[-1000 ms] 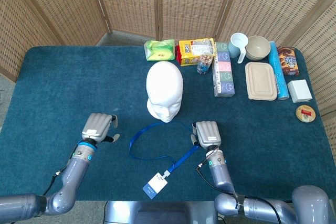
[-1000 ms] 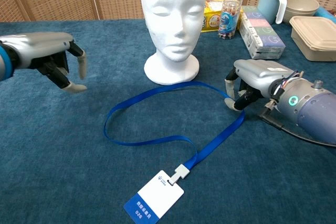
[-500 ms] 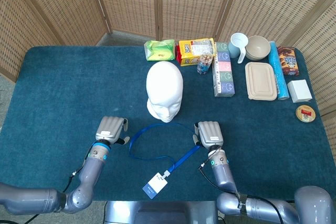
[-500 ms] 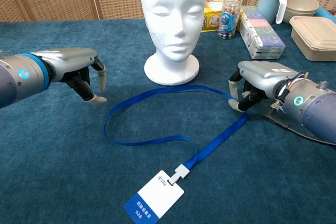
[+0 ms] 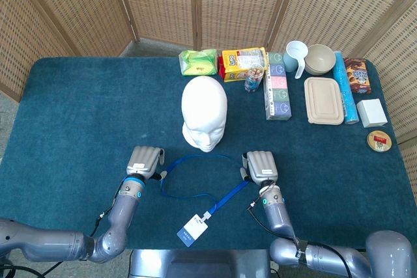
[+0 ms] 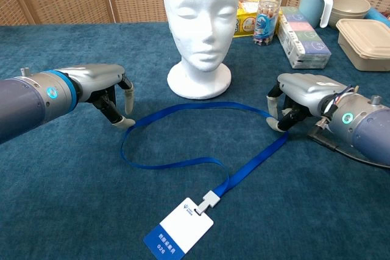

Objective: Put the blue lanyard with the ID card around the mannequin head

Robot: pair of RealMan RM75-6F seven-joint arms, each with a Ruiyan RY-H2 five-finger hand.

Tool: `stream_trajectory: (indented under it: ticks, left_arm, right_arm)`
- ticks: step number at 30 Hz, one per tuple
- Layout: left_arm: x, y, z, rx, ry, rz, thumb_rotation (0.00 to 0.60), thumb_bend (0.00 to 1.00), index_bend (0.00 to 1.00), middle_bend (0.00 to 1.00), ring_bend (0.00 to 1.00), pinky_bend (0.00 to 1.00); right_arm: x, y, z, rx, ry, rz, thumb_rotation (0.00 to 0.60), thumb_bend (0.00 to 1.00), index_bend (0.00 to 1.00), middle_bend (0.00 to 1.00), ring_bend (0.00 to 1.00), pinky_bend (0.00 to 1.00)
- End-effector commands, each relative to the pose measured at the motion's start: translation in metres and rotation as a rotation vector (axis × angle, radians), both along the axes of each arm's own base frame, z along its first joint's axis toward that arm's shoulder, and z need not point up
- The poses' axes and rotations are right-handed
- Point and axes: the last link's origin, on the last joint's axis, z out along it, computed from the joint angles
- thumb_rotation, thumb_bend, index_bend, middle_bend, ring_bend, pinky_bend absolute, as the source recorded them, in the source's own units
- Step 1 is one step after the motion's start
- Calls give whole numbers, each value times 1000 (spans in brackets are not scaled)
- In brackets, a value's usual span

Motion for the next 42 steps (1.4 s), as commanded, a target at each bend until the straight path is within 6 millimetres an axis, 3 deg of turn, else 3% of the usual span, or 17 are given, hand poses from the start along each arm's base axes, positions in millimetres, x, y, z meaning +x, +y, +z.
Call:
stream_trajectory:
  ticks: [1, 31, 42]
  left_arm:
    - [-1, 0, -3, -6, 10, 4, 507, 284, 496, 1000, 1000, 1000]
    - [16, 2, -8, -6, -27, 6, 508, 284, 496, 1000, 1000, 1000]
    - [15, 3, -11, 18, 73, -29, 508, 285, 497, 1000, 1000, 1000]
  right_arm:
    - [-1, 0, 0, 2, -1, -1, 543, 510, 618, 1000, 1000, 1000]
    - [-5, -2, 1, 6, -19, -11, 546, 512, 621, 1000, 1000, 1000]
    - [-5, -2, 1, 6, -37, -10, 555, 522, 622, 1000, 1000, 1000]
